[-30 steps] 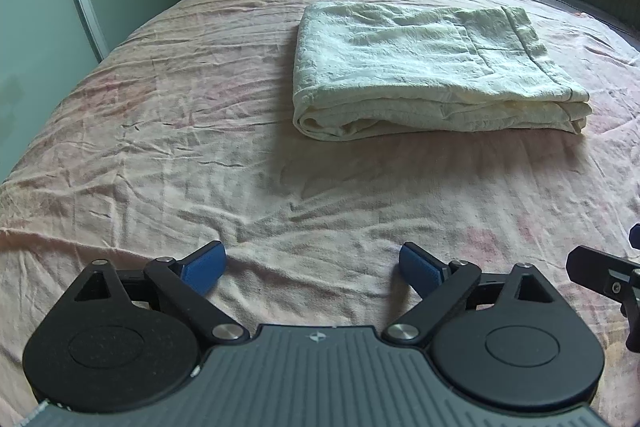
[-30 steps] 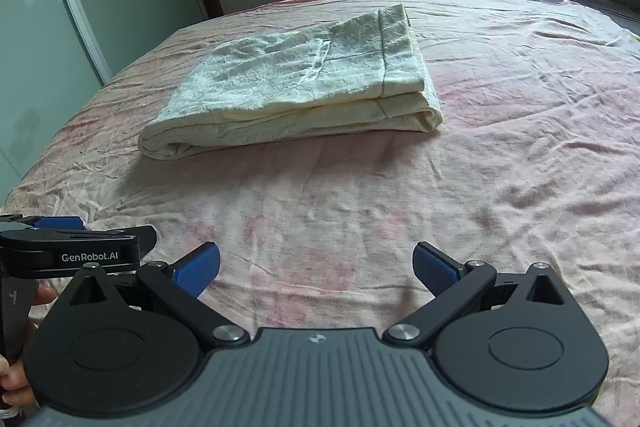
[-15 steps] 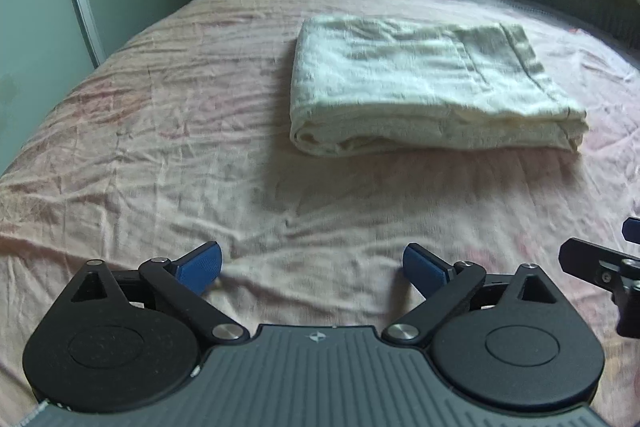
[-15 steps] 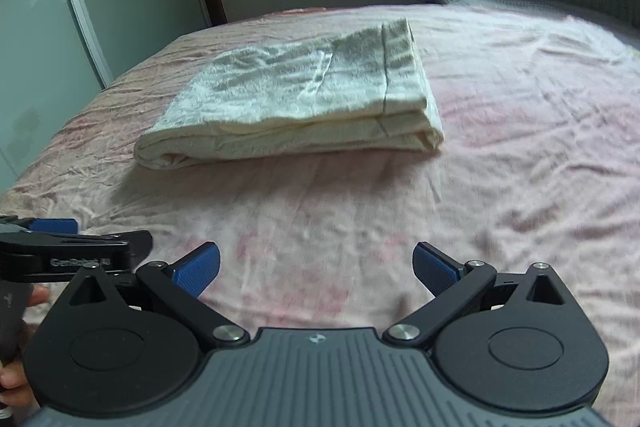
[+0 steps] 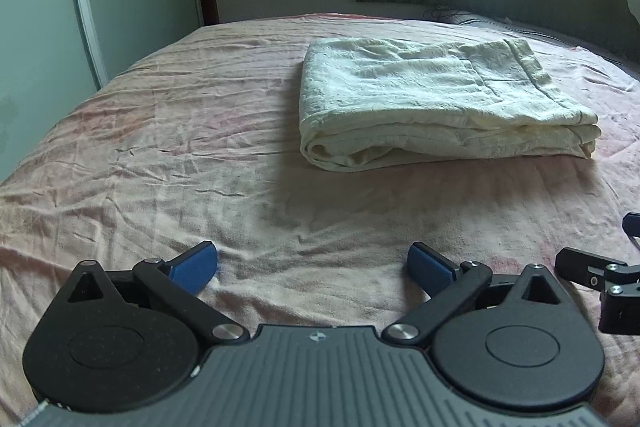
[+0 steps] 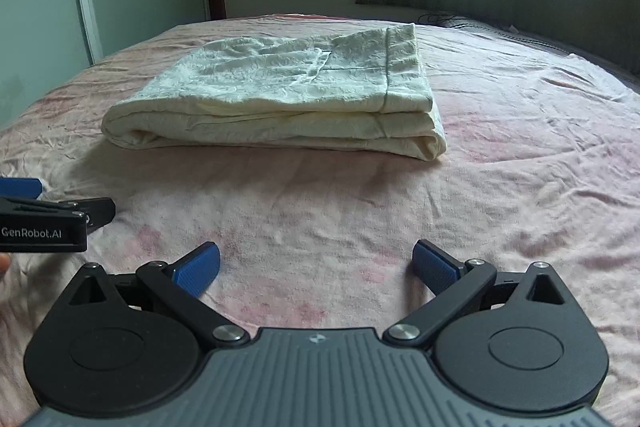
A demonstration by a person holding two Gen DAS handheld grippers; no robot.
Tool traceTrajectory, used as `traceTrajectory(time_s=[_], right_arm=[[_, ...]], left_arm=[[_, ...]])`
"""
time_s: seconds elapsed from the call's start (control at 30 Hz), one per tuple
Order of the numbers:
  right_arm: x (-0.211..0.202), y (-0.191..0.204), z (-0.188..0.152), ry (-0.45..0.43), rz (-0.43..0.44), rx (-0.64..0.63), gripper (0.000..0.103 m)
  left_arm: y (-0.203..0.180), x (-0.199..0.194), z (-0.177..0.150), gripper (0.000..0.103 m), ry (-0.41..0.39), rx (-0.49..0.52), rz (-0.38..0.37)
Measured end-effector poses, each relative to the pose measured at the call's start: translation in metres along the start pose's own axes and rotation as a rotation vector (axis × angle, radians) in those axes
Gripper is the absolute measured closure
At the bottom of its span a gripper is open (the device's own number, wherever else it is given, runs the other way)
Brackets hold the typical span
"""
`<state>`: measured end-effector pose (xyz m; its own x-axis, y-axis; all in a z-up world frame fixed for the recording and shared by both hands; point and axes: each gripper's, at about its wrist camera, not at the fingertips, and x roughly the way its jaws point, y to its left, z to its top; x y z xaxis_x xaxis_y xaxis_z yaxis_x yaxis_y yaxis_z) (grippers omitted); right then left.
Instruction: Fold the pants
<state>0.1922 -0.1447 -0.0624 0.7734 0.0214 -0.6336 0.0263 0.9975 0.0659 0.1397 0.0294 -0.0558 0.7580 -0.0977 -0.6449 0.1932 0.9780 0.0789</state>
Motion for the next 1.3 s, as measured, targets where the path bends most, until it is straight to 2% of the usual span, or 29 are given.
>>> traceTrajectory(time_s=[0.4, 0.8, 1.07, 1.3], right_arm=[[0.001, 0.002, 0.000, 0.000, -0.011, -0.004, 0.000], [0.001, 0.002, 0.000, 0.001, -0.012, -0.005, 0.000], [0.001, 0.003, 0.000, 0.000, -0.012, -0.005, 0.000], [0.000, 0.002, 0.000, -0.001, -0.013, -0.001, 0.000]], left_arm=[[-0.011, -0.004, -0.005, 0.000, -0.043, 0.072, 0.056], [-0.005, -0.002, -0.005, 0.000, -0.032, 0.045, 0.027], [0.007, 0.001, -0.004, 0.000, -0.009, -0.024, -0.041], [0.008, 0.000, -0.005, 0.000, -0.012, -0.030, -0.050]])
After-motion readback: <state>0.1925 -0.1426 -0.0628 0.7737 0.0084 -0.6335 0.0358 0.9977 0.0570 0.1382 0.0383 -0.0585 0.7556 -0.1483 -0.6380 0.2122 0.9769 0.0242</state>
